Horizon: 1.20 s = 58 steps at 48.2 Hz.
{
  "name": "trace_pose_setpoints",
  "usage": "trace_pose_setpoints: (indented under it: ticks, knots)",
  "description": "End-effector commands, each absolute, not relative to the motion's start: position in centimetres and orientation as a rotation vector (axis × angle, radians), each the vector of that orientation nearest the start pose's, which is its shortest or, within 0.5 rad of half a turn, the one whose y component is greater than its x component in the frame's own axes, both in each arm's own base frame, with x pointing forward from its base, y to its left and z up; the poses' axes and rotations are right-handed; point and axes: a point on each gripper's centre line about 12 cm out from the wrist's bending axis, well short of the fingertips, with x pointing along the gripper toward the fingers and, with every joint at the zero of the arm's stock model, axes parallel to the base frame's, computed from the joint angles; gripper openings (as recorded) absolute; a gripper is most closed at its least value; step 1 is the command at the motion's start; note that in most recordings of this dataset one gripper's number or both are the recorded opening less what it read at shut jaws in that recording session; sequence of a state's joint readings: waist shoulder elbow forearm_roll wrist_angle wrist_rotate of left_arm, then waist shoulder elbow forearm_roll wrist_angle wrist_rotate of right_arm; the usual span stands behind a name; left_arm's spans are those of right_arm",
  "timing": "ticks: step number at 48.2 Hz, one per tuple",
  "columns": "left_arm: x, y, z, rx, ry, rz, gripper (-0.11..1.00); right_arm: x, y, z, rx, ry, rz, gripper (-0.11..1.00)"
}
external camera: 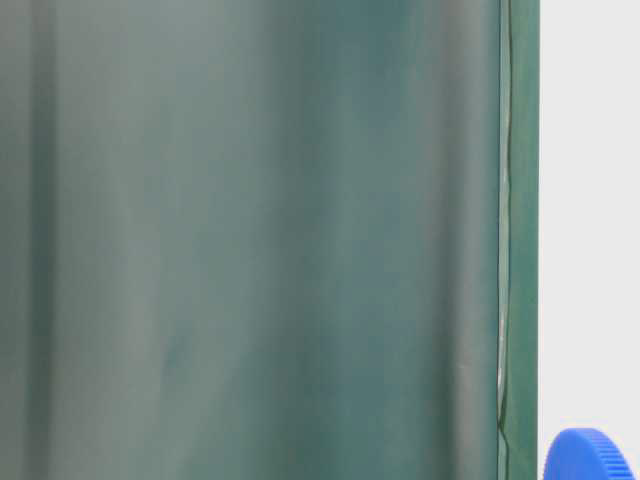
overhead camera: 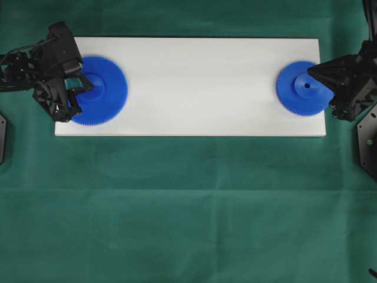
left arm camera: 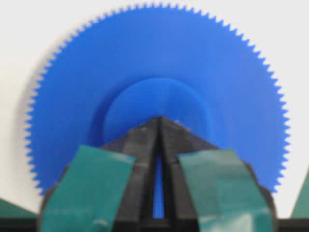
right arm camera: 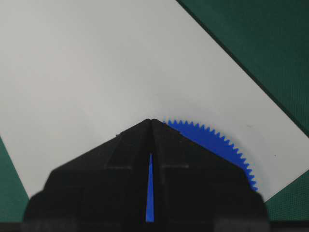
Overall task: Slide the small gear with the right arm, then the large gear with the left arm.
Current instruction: 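Slide the large gear right with the left gripper toward the small gear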
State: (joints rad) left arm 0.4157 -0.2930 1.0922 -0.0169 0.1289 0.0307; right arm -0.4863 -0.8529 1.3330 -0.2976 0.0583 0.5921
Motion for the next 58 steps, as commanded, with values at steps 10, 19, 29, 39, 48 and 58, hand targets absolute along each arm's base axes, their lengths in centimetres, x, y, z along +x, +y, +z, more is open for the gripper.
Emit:
trace_pose_setpoints:
  ticks: [10,19,29,39,48,58]
  knots:
    - [25.5,10.9,12.0,-0.173,0.905,0.368,0.00,16.2,-8.7,17.5,0.401,0.435,-0.559,0.51]
    - [29.5,11.6,11.2,-0.158,0.902,0.341,0.00,16.3,-8.7,17.6,0.400,0.435,-0.556,0.51]
    - [36.2,12.6,10.9,-0.133,0.870,0.306,0.00,16.3,-8.6,17.8,0.395,0.419,-0.549,0.51]
    - [43.2,13.0,12.6,-0.100,0.782,0.270,0.00,16.1,-8.4,18.2,0.391,0.395,-0.546,0.51]
    - [47.3,12.6,13.6,-0.088,0.790,0.237,0.00,15.7,-8.3,18.4,0.386,0.373,-0.544,0.51]
    - [51.2,12.0,14.3,-0.072,0.757,0.209,0.00,15.3,-8.1,18.6,0.381,0.348,-0.541,0.51]
